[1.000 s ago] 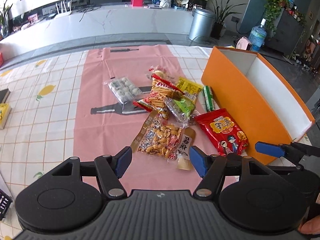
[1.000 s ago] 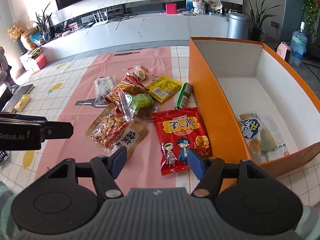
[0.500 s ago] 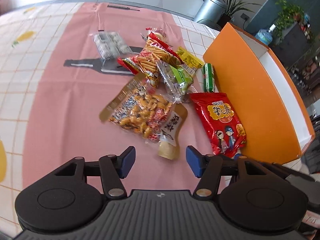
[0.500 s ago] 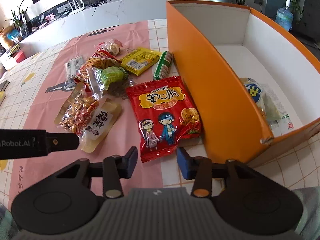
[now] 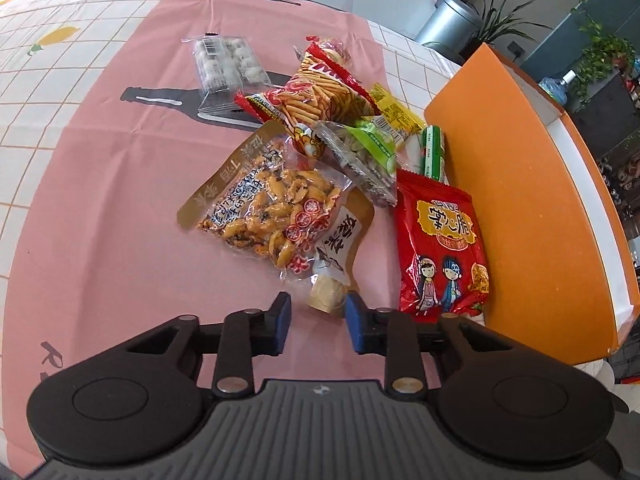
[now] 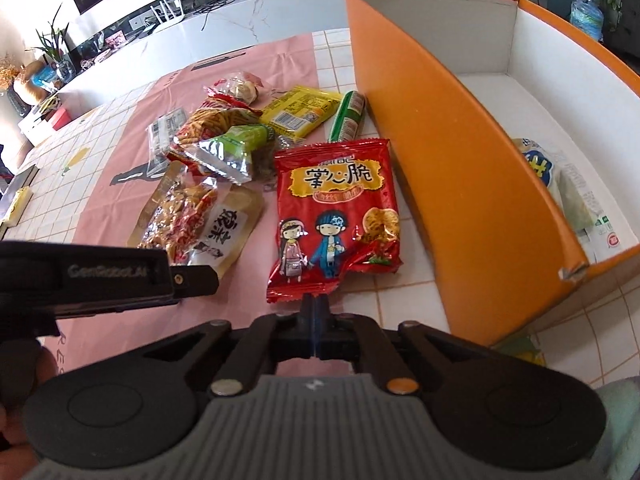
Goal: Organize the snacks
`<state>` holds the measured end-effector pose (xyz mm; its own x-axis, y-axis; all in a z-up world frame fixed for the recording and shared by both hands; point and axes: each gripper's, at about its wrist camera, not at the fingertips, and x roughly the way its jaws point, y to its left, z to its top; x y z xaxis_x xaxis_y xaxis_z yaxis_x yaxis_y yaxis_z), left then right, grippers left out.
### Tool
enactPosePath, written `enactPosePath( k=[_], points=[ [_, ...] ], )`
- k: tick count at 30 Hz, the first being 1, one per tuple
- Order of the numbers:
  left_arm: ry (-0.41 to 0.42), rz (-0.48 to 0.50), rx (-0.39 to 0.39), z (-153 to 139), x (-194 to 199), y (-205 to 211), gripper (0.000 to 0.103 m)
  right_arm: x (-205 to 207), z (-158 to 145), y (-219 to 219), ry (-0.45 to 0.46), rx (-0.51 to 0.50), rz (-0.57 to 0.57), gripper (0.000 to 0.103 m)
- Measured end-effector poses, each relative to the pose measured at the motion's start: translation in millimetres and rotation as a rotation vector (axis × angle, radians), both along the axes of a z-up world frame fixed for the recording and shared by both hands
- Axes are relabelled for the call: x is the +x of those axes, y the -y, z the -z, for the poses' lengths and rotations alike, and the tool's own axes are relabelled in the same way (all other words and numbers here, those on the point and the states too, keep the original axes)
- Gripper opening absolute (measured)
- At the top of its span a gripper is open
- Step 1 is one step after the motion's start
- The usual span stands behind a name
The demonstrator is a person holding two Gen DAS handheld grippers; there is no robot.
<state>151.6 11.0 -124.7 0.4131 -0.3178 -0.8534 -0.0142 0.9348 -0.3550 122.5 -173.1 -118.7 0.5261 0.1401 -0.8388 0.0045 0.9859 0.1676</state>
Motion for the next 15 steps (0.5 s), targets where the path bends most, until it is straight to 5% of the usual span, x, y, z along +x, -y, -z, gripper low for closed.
enactPosePath(
  k=[3, 5, 7, 12, 15],
  points=[
    [-0.019, -0.02, -0.002, 1, -2, -7, 0.001, -6, -6, -4, 0.037, -0.026, -0.013, 0.003],
    [-0.013, -0.035, 0.027, -1, -6, -13, 0.0, -10, -10, -6, 0.07, -0.055, -0.012, 0.013],
    [0.0, -0.049, 0.034, -5, -10, -20, 0.0, -10, -14, -8, 0.106, -0.074, -0.004, 0.05],
    [0.013, -0.077, 0.043, -12, -12, -35, 0.0, 9, -10, -11, 0.104, -0.07, 0.002, 0.068],
    [0.032, -0.106, 0.033, -16, -13, -41, 0.009, 20, -9, -17, 0.118, -0.1, 0.017, 0.077]
  ],
)
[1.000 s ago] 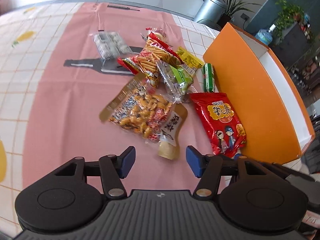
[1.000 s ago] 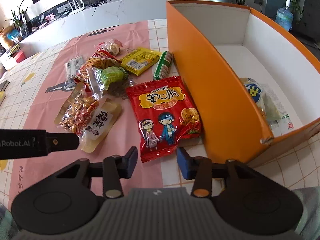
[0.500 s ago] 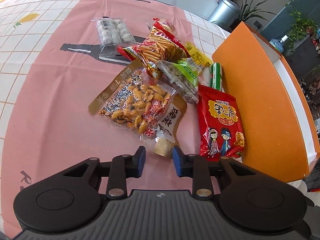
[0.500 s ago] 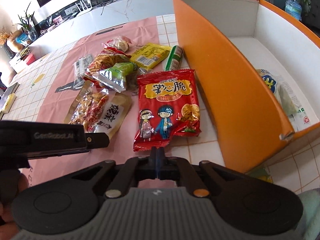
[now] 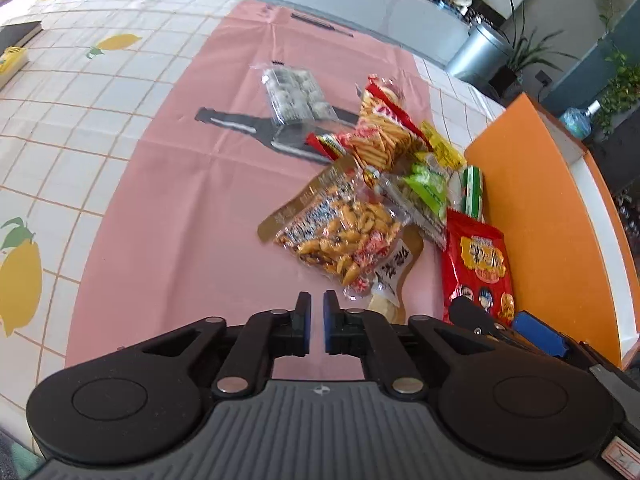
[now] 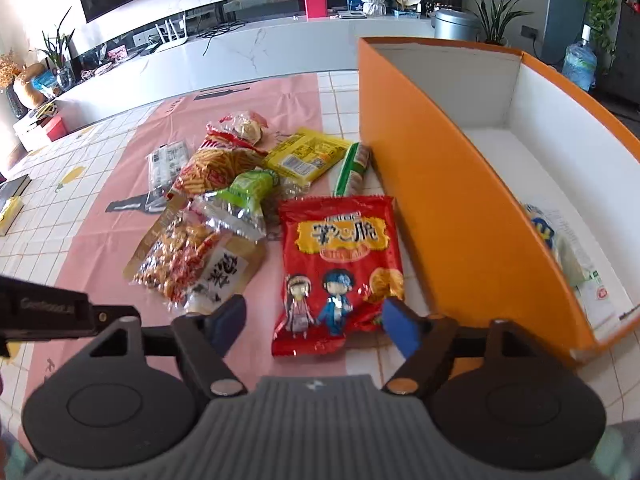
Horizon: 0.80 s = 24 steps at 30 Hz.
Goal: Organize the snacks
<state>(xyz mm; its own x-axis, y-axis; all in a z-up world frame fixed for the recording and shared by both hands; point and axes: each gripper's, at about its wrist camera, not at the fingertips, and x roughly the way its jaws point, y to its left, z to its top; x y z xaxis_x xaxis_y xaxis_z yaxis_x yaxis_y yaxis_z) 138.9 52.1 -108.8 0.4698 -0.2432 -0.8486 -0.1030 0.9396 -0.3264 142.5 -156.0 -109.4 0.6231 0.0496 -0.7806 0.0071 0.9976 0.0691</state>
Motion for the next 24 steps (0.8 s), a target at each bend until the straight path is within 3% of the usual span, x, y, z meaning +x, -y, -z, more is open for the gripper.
enactPosePath(
  k=[2, 7, 11, 14, 24],
  points=[
    [0.009, -0.013, 0.015, -1, 2, -2, 0.026, 8, 2, -4, -0.004, -0.041, 0.016, 0.077],
    [0.012, -0.041, -0.003, 0, 4, -12, 0.034, 27, 13, -6, -0.031, -0.063, 0.07, 0.087],
    [0.027, -0.033, -0.014, -3, 4, -19, 0.045, 33, 18, -3, -0.038, -0.043, 0.063, 0.086],
    [0.031, -0.037, -0.024, -3, 7, -26, 0.048, 28, 18, -11, -0.046, -0.033, 0.013, 0.077],
    [0.016, -0.049, -0.042, -5, 5, -48, 0.054, 6, 11, -62, -0.092, 0.051, -0.197, 0.076]
  ],
)
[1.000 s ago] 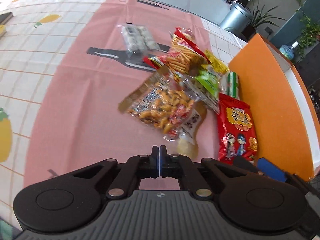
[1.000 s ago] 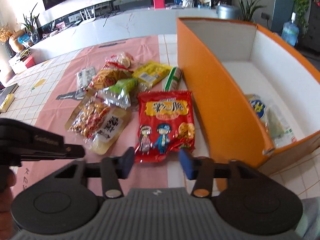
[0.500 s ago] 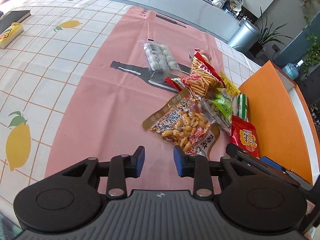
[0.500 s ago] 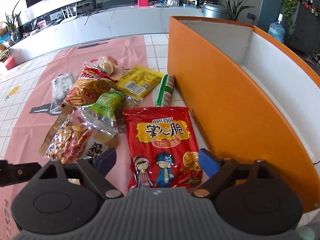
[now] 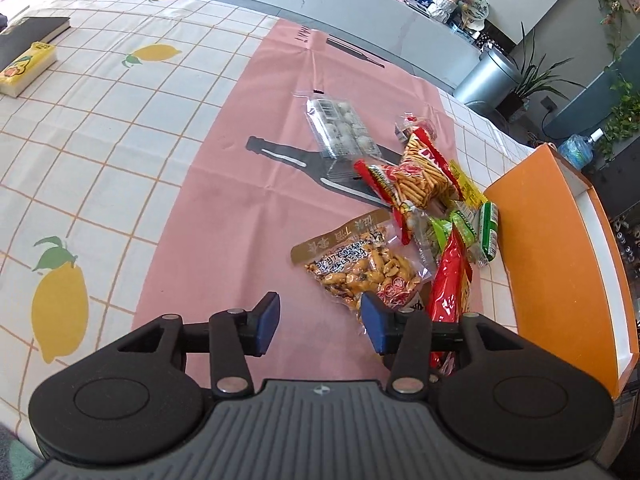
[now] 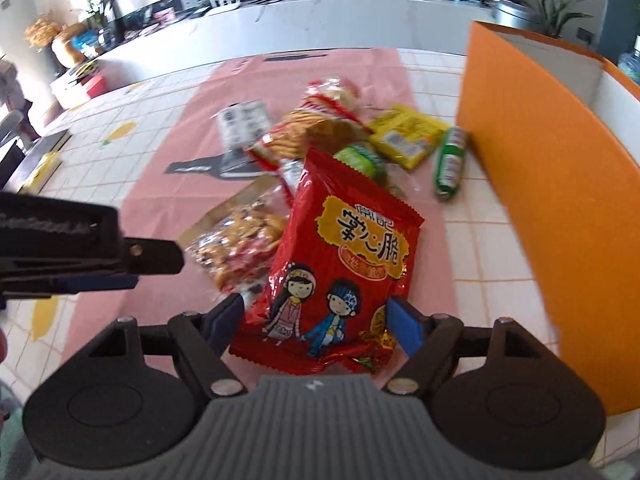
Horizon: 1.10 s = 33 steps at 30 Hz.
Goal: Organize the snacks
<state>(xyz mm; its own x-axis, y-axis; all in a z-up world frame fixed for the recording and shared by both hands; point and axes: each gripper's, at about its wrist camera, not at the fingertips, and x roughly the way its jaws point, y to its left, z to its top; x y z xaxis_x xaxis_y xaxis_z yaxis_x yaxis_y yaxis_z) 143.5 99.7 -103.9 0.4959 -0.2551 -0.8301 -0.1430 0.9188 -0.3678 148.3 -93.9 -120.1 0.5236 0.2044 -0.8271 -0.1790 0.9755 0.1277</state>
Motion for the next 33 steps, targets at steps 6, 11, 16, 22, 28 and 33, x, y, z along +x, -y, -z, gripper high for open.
enactPosePath(
  k=[6, 11, 16, 22, 28, 33],
  points=[
    [-0.003, -0.02, -0.022, 1, -12, -7, 0.058, -22, -12, 2, 0.019, 0.006, 0.009, 0.076],
    [-0.003, -0.006, -0.031, 4, -15, -1, 0.059, -22, -26, 23, 0.052, 0.097, 0.102, 0.089],
    [0.002, -0.007, -0.036, 2, -16, -6, 0.059, -7, -13, 31, -0.027, 0.079, 0.174, 0.093],
    [0.004, -0.016, -0.052, 1, -18, -10, 0.059, 0, 3, 34, -0.112, 0.143, 0.214, 0.093],
    [-0.009, -0.001, -0.056, 5, -14, -3, 0.061, 1, 8, 25, -0.093, 0.061, 0.173, 0.074],
    [-0.015, 0.0, -0.068, 10, -4, 10, 0.074, 10, 5, 37, -0.086, 0.003, 0.134, 0.07]
  ],
)
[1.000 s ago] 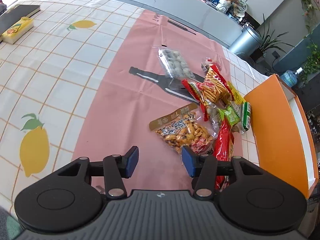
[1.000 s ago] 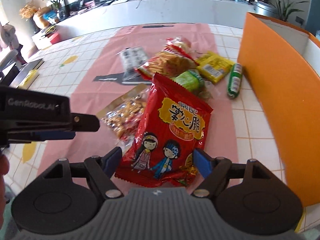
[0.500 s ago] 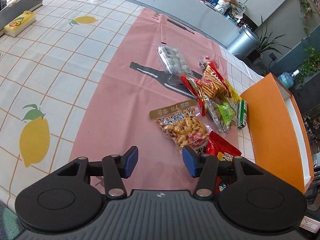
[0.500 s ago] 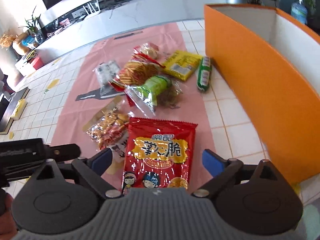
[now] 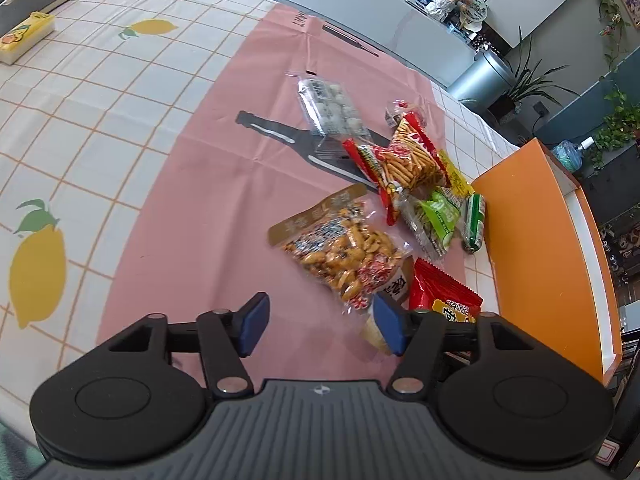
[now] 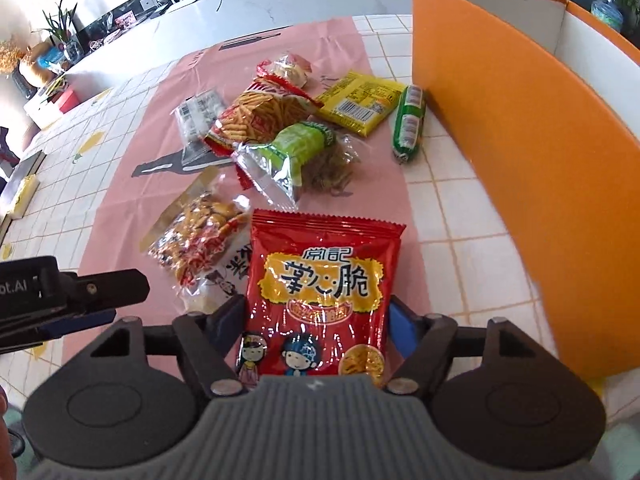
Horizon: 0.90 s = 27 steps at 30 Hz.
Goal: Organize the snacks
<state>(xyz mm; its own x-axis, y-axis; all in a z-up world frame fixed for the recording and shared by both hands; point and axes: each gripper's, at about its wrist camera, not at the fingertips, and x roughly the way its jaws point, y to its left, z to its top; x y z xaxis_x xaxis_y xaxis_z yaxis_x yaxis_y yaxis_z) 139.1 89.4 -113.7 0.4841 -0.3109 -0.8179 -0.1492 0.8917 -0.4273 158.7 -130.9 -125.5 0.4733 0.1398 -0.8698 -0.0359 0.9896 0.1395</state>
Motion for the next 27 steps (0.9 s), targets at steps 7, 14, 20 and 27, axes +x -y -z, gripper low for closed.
enactPosePath(
  k=[7, 14, 20, 27],
  points=[
    [-0.031, -0.11, -0.008, 4, 19, 21, 0.083, 7, 0, 8, 0.052, -0.095, -0.056, 0.069],
    [-0.055, -0.185, 0.131, 5, 44, 60, 0.088, 4, 3, 25, 0.05, 0.001, -0.021, 0.069],
    [-0.045, -0.131, 0.288, 10, 52, 79, 0.092, 1, 5, 32, 0.055, 0.055, -0.009, 0.069],
    [-0.106, -0.052, 0.275, 11, 44, 60, 0.09, -3, 3, 32, 0.061, 0.077, -0.017, 0.069]
  ],
)
